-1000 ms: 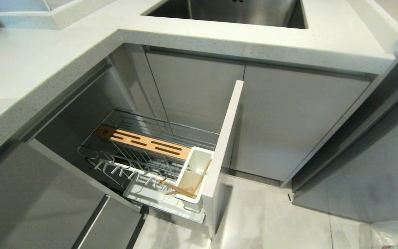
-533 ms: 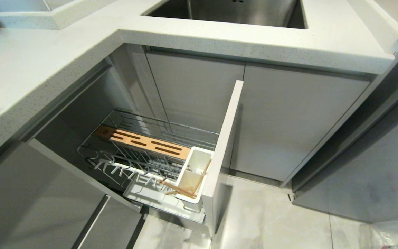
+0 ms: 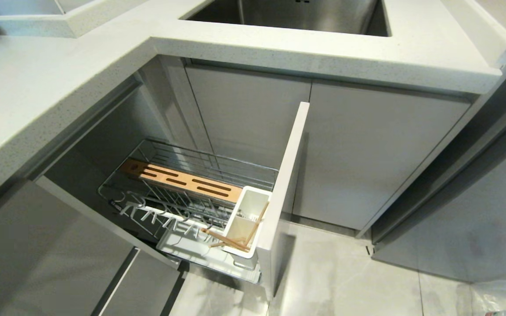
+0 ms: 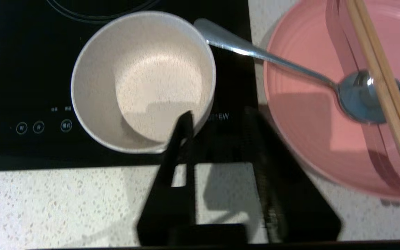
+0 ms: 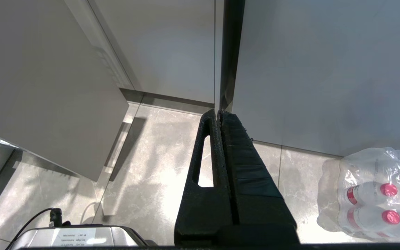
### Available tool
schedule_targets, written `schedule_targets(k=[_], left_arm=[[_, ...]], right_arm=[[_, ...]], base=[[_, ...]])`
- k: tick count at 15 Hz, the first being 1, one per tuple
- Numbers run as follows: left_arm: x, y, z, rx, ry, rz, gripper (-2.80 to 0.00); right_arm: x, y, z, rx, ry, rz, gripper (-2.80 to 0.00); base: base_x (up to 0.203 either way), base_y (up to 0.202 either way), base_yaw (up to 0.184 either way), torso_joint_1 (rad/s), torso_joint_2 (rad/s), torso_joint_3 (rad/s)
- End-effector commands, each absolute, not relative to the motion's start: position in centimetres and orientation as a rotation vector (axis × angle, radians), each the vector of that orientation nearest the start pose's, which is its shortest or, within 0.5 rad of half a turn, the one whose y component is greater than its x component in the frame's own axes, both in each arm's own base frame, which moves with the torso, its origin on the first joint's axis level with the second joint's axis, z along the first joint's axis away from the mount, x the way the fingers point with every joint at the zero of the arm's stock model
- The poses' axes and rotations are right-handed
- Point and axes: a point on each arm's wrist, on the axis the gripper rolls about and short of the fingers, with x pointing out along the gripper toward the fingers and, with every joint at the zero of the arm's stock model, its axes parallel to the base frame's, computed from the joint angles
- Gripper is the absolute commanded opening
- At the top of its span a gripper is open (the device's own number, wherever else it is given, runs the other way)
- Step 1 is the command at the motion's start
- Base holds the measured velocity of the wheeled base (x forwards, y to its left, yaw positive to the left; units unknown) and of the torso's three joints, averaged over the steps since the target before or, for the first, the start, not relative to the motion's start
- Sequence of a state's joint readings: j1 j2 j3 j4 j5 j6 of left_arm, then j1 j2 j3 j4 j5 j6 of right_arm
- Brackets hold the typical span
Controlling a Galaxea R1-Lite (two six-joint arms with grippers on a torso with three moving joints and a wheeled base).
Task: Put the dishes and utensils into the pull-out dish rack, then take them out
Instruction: Pick up the bowl and place it in the cupboard
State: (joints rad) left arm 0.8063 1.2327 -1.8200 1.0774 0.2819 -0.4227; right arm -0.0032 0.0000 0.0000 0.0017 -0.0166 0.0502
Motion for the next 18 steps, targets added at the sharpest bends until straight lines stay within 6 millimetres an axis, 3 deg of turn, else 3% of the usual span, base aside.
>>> schedule_targets(k=[1,12,18], left_arm=[[6.5,8.0,39.4,-0.511,0.269,1.184,0.0],[7.6,10.9,38.5,-0.584,0.309,1.196,0.0],[7.9,12.8,36.7,-0.645,0.332,1.172,0.0]], right_arm=[[-2.3,0.0,7.5,0.051,0.003,-0.02,-2.8],[-2.3,0.0,7.5,0.051,0.003,-0.02,-2.8],[-2.3,0.0,7.5,0.051,0.003,-0.02,-2.8]], base=[[0.0,0.0,0.0,0.0,0.0,0.0],[0.0,0.0,0.0,0.0,0.0,0.0],[0.0,0.0,0.0,0.0,0.0,0.0]])
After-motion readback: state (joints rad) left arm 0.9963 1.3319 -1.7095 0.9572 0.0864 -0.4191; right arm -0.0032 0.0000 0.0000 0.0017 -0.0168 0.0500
